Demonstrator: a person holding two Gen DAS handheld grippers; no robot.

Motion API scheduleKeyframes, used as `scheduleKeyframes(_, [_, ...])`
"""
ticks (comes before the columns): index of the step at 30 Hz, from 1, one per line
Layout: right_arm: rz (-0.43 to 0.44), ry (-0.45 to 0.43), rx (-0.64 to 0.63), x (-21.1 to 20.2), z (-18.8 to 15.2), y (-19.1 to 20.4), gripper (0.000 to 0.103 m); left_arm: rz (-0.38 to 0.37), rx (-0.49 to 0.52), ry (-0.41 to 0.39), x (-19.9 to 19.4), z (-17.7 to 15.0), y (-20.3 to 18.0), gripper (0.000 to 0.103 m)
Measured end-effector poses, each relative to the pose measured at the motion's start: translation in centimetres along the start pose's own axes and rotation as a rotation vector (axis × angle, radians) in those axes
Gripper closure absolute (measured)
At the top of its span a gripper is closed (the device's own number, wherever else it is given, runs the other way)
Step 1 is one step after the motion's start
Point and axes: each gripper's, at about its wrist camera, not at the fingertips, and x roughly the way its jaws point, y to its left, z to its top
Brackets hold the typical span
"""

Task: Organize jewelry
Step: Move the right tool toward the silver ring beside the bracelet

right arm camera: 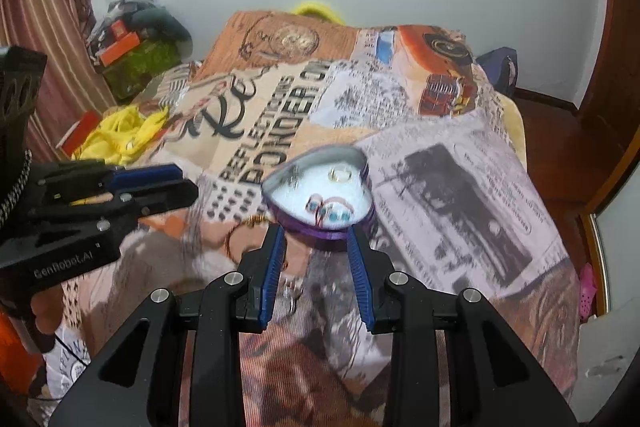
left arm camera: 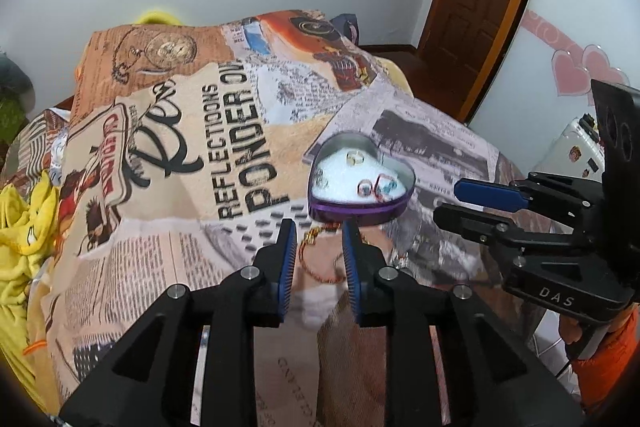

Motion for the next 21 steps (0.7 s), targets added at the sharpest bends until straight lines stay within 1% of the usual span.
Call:
scheduleKeyframes(6, [0.005,0.054,-0.009,0.9,-1.7,0.7,0.073,-0.001,-0.008,0.035,0.2,-1.9,0.1,0.081])
scheduleKeyframes(12, [0.015,0.096,-0.013,1.9,-2.5,1.3,0.074,0.004,-0.014,0.067,0.8,-3.2,0.5,0.081])
scheduleKeyframes(18, [0.019,0.122,-0.018,3.0,-3.0,1.7,0.074,-0.003,-0.031,0.093,1.6,-3.7,1.0,0.081])
scheduleKeyframes(21, [0.024,0.137,-0.008,3.6,-3.3,1.5,0.074,0.002,-0.019,0.104,2.1,-4.0,0.8,0.081])
